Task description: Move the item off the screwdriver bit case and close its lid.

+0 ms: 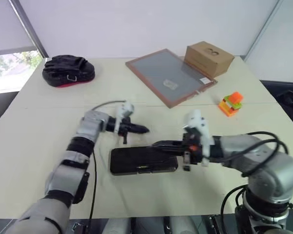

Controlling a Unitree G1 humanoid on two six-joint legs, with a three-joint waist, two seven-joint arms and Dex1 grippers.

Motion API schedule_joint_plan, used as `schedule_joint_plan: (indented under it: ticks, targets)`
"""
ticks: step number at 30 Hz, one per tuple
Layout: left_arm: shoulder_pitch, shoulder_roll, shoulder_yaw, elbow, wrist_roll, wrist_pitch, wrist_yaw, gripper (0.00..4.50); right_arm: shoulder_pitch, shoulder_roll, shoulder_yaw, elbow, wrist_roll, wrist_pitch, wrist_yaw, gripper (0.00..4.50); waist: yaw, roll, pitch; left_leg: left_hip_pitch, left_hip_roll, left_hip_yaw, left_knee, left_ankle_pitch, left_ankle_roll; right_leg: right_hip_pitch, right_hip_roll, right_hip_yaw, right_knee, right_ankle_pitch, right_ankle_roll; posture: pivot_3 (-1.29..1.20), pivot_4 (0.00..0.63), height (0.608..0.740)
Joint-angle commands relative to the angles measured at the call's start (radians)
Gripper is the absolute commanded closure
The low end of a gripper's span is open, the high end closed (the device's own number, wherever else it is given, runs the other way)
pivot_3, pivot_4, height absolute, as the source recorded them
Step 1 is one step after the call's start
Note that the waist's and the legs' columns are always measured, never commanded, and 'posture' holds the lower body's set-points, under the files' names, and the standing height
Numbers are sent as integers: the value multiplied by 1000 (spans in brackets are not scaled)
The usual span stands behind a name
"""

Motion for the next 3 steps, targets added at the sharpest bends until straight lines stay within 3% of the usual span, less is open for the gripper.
schedule_joint_plan:
  ticks: [1,3]
  targets:
    - [40,55,115,-194,-98,105,93,4500,-76,26,-171,72,73,-10,-48,4468,-6,2,1,0,0,0,0,0,0,0,-1,0,0,0,0,0,150,740]
    - [91,88,168,-290,-130,151,159,4500,-92,11,-198,145,50,-80,-103,4468,-9,2,0,1,-1,1,0,0,0,0,-1,1,0,0,0,0,150,740]
